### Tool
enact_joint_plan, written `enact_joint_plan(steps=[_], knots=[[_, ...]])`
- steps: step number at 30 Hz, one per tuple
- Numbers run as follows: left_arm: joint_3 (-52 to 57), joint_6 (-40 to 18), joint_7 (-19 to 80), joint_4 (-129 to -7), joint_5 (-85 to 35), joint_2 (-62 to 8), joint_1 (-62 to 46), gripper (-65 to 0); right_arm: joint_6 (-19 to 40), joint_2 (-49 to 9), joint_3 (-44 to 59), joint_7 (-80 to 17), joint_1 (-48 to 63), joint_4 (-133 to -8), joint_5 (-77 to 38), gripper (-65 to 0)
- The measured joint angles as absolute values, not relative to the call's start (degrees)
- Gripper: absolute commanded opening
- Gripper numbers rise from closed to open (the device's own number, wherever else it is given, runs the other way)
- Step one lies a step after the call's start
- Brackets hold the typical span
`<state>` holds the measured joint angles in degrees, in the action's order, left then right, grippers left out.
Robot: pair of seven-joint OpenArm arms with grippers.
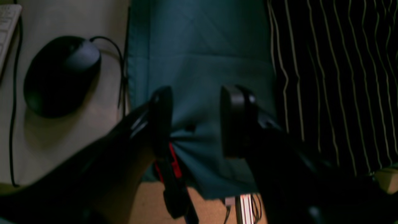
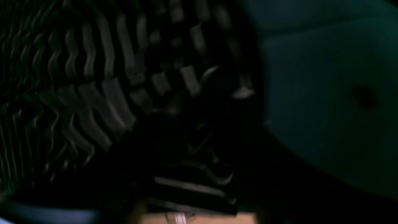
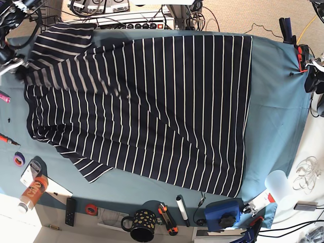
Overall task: Layout the t-shirt on the table in an organized manner, then fold the t-shirt properly
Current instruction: 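Grasp the shirt collar corner with the right gripper and pull it outward, then release the shirt and raise both grippers away from it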
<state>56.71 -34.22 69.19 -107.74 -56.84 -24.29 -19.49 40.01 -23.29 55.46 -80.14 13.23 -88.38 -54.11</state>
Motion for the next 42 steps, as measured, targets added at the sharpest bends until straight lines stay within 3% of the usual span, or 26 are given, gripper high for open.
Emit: enact_joint_plan(steps=[4, 10, 19, 23, 32, 42], knots=[[56.71, -34.2, 69.17, -107.74, -56.86, -24.29, -19.46, -41.2, 39.94, -24.82, 54.41, -81.03, 15.44, -88.38, -53.89, -40.4], [56.71, -34.22, 69.17, -107.74, -56.86, -24.29, -19.49, -41.2, 39.94, -25.34, 62.19, -80.82, 19.68, -88.38, -60.6, -40.5], [56.71, -34.2, 68.97, -107.74, -56.86, -24.32, -19.46, -41.2, 39.94, -22.9, 65.04, -80.62, 25.54, -88.4, -56.66, -40.5], [56.71, -34.24, 68.69, -107.74, -56.84, -24.32, -19.46, -41.2, 39.94, -19.73, 62.33, -77.41, 25.74, -88.36, -49.23, -40.5], [56.71, -34.39, 68.51, -107.74, -56.84, -24.32, -19.46, -41.2, 39.94, -20.32, 49.76, -67.99, 25.54, -88.75, -42.35, -40.5], [56.71, -34.39, 68.53, -107.74, -56.86, -24.32, -19.46, -41.2, 39.46, -18.24, 42.02, -66.61, 24.91, -90.02, -42.48, -40.5]])
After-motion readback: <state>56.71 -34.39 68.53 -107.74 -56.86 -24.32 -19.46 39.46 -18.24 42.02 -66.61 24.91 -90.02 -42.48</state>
